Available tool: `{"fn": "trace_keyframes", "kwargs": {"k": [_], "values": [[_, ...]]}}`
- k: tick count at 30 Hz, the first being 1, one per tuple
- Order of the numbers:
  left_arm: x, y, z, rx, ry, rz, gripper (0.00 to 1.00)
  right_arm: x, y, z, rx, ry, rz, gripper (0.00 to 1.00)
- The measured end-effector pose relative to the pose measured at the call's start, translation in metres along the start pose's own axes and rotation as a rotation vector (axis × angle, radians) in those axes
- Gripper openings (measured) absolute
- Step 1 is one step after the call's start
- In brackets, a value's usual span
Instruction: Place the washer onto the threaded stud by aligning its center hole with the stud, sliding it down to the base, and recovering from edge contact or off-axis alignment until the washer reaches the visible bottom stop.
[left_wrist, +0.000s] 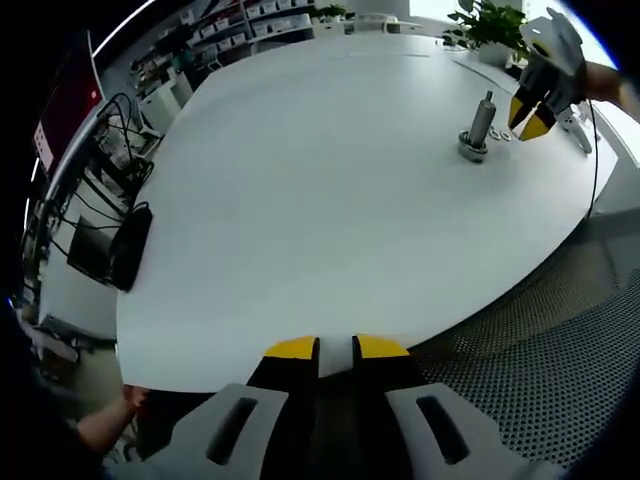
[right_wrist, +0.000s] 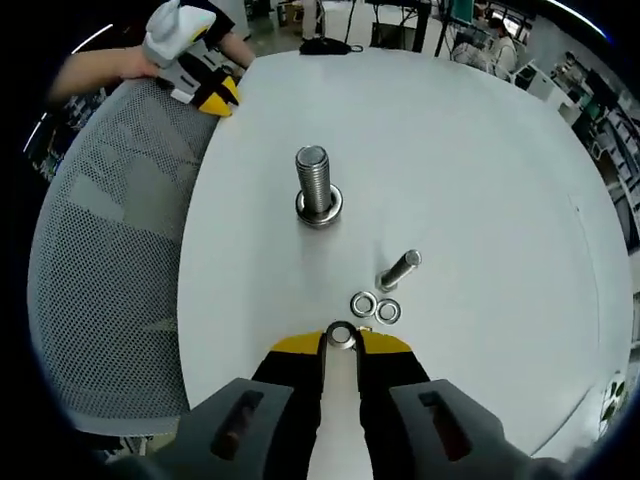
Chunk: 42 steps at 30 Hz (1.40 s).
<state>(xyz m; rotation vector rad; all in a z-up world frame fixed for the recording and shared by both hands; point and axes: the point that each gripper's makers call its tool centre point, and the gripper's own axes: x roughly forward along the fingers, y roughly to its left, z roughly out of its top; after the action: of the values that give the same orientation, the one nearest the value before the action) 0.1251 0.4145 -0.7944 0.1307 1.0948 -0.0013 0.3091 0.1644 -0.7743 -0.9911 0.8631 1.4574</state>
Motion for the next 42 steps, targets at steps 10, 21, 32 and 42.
{"fn": "trace_keyframes", "kwargs": {"k": [10,21,32,42], "values": [[0.000,0.000,0.000,0.001,0.000,0.003,0.11,-0.013,-0.012,0.014,-0.014,-0.010,-0.049,0.14],[0.000,0.001,0.000,0.023,0.000,0.007,0.10,-0.025,-0.029,0.033,-0.013,-0.050,-0.105,0.14],[-0.001,0.001,-0.001,0.015,0.003,0.011,0.09,-0.024,-0.031,0.043,-0.053,-0.046,-0.107,0.14],[0.000,0.002,-0.001,0.008,0.003,0.010,0.08,-0.020,-0.032,0.046,-0.075,-0.035,-0.090,0.14]]}}
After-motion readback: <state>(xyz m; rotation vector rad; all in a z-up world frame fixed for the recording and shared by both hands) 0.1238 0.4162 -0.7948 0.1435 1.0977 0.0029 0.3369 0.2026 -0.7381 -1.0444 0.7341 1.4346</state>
